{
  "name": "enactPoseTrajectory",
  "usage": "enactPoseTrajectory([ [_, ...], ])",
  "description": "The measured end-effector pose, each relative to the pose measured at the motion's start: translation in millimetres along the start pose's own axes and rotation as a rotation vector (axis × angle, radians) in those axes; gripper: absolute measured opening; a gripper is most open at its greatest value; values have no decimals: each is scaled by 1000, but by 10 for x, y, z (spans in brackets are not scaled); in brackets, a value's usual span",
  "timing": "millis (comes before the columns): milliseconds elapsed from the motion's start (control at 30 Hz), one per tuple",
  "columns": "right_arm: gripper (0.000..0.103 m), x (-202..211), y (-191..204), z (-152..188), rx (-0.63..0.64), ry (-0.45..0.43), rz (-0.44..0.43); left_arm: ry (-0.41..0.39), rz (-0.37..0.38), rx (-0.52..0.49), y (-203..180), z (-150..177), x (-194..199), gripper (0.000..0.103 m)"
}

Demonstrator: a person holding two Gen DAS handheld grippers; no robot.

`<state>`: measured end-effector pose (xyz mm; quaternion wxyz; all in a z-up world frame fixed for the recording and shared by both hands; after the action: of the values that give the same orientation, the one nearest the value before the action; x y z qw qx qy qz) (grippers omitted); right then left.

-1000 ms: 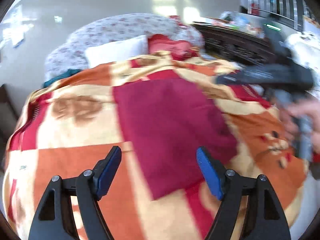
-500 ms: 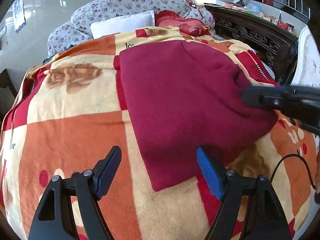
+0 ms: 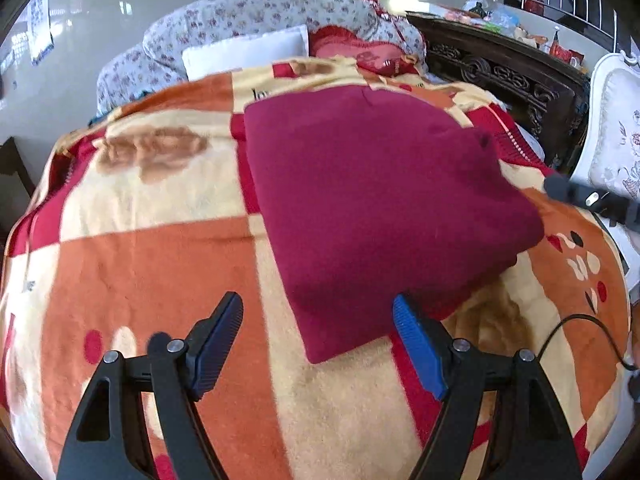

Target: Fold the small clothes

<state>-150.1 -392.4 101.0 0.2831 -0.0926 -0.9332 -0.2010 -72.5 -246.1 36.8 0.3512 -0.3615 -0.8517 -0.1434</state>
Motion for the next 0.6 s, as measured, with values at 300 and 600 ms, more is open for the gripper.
enactPoseTrajectory([
  [300,10,-595,415,211,97,143,-6,33,15,4,-13,57,67,77],
  [600,9,-591,62,506,79,205,56,29,32,95,148,-15,49,77],
])
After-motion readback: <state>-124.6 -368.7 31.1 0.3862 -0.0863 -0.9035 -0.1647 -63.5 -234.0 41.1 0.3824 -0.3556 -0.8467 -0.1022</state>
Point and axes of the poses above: each gripper's, at about its wrist camera, not at the fingertips, and x roughly against the way its jaws point, y to its left, z to its underside, the point moved 5 cm from there along -x, roughly the way its jaws point, and after that the axes turned 4 degrees about -y, right-handed, at the moved point
